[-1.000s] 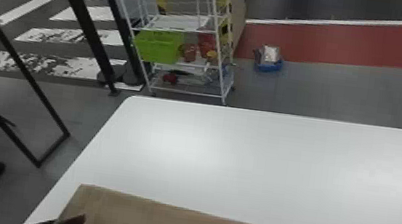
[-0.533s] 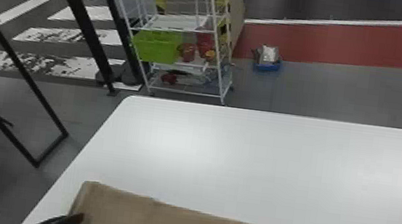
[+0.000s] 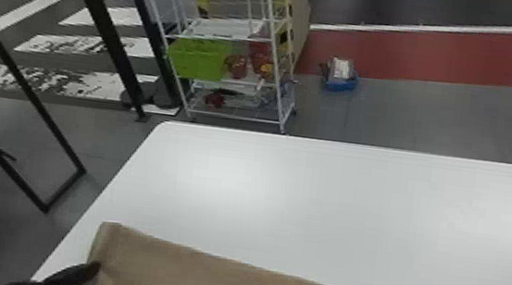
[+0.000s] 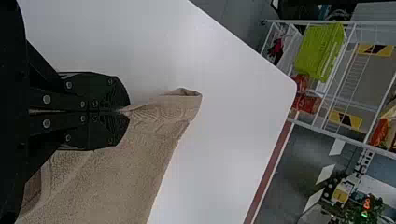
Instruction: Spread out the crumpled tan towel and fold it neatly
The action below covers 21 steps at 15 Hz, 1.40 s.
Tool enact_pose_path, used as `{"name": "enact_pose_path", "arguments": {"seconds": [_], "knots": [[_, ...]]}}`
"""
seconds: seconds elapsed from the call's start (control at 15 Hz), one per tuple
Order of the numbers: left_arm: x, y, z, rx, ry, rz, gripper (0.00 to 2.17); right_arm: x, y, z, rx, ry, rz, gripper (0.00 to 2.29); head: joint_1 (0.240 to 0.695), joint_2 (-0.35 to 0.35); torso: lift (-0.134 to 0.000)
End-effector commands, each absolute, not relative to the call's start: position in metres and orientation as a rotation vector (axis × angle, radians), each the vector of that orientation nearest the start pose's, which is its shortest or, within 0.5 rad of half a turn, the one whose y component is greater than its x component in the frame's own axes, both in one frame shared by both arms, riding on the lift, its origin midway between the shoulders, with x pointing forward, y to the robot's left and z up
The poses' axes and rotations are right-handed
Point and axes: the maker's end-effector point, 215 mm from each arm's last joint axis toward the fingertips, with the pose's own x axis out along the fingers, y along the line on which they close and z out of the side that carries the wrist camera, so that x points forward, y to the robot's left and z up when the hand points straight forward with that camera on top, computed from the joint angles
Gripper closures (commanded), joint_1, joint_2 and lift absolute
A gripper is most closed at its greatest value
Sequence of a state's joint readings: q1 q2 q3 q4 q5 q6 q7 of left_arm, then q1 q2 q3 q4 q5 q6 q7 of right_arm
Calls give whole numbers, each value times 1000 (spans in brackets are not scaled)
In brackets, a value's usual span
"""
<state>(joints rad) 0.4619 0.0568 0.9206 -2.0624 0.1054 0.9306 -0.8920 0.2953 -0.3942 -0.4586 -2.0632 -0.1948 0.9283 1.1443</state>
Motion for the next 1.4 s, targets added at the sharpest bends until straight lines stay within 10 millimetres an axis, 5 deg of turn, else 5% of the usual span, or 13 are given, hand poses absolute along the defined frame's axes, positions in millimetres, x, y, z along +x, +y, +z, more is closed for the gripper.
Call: {"name": "enact_pose_path", "arguments": {"seconds": [0.0, 0.27, 0.4, 0.47, 0.93, 1.2, 1.33], "knots": [[267, 511, -435, -326, 643, 42, 2007, 388, -317, -368, 167, 630, 734, 87, 695, 336, -122], [268, 508, -421, -260, 604, 32, 1851, 390, -313, -370, 156, 616, 746, 87, 695, 331, -122], [263, 519, -437, -240, 648, 62, 117, 389, -313, -371, 150, 615, 749, 87, 695, 333, -122], [261, 522, -441, -237, 659, 78, -2, 389, -313, -371, 146, 611, 751, 87, 695, 339, -122], [259, 544, -453, -223, 683, 144, 60, 387, -311, -371, 145, 608, 766, 87, 695, 350, -122], [260, 541, -471, -230, 731, 129, 113, 386, -313, -370, 142, 610, 766, 87, 695, 350, -122], [260, 538, -470, -232, 731, 116, 316, 386, -313, -369, 140, 608, 766, 87, 695, 350, -122]]}}
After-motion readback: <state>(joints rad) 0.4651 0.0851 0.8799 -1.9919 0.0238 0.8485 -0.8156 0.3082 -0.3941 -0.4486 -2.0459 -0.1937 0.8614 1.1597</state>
